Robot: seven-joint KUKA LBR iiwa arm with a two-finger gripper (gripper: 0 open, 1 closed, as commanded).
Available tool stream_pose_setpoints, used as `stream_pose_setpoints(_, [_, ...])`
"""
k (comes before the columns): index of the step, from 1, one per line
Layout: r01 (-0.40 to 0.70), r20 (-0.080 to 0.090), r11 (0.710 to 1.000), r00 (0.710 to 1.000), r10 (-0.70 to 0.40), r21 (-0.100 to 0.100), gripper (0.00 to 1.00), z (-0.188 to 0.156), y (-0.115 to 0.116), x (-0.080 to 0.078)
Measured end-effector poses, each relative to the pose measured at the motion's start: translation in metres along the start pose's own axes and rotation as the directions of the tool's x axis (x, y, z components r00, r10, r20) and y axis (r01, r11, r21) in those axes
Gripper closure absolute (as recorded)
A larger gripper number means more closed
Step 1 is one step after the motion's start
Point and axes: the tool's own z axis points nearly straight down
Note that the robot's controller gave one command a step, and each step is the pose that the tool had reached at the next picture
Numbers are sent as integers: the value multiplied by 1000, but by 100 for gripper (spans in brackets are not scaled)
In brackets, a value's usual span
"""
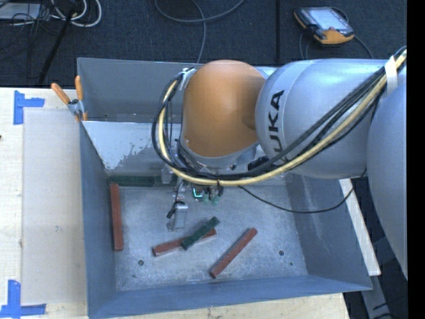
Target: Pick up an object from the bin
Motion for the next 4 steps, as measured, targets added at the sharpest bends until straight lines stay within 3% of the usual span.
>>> stream_pose_setpoints(1, [-4, 8, 1000, 1000, 4, -1, 0, -4, -1, -2])
stream_pose_setpoints(2, [30, 14, 1000, 999, -30, -3, 0, 41, -18, 12])
stream_pose_setpoints(3, [103, 11, 995, 995, -103, -1, 0, 101, -38, 13])
stream_pose_setpoints(4, [68, -1, 998, 998, -68, 0, 0, 124, -62, 7])
